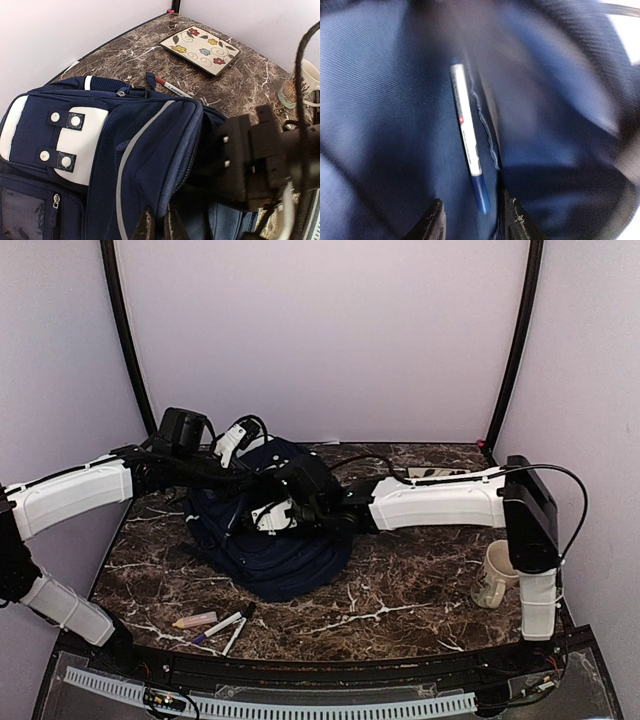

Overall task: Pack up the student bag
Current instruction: Place the pencil case in the upper front pocket of the bag, then move the pencil case to the center of the board.

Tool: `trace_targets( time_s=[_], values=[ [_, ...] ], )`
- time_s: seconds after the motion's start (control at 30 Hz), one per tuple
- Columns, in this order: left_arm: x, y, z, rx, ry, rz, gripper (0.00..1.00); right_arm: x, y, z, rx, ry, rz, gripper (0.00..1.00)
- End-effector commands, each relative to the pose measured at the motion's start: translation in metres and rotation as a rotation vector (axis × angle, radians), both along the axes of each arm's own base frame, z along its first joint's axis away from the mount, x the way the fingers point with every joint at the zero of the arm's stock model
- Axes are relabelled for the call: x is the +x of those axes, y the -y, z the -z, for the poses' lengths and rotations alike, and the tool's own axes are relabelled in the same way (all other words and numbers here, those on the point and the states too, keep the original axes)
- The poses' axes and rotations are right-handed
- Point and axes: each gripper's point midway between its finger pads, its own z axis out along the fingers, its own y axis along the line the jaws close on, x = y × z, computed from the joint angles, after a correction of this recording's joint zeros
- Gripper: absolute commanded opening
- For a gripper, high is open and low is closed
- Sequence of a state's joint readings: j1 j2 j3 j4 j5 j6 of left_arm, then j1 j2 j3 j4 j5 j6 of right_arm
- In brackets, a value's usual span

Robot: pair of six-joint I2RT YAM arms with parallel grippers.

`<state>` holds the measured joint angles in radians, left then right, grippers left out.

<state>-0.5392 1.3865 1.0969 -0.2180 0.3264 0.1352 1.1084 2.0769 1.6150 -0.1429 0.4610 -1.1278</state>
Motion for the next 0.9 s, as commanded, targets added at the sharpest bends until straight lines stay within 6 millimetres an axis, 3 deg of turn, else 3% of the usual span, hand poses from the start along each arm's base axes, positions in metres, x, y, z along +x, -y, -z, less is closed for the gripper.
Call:
trace_targets(
  time_s=[0.0,0.13,0.27,0.43,0.5,0.67,0.87],
  values=[
    [0.015,-0.011,-0.034,-0.025,0.153,-0.063,0.0,-0.03,0.016,-0.032,0.097,-0.149,0.037,0.42],
    [0.02,-0.012,-0.026,-0.012,0.141,-0.075,0.0,-0.051,0.039,-0.036,0.119,-0.261,0.061,0.42],
    [0.021,-0.012,-0.023,-0.006,0.128,-0.076,0.0,-0.069,0.07,-0.021,0.091,-0.335,0.092,0.43],
    [0.026,-0.015,-0.018,0.014,0.131,-0.098,0.0,-0.067,0.116,-0.012,0.124,-0.386,0.187,0.44],
    [0.028,-0.016,-0.015,0.021,0.124,-0.107,0.0,-0.052,0.137,-0.012,0.183,-0.435,0.252,0.46],
    [0.037,-0.023,-0.005,0.068,0.108,-0.162,0.0,0.009,0.184,-0.002,0.34,-0.607,0.482,0.46],
    [0.035,-0.021,-0.006,0.055,0.103,-0.148,0.0,0.056,0.201,0.021,0.45,-0.814,0.672,0.45]
  ],
)
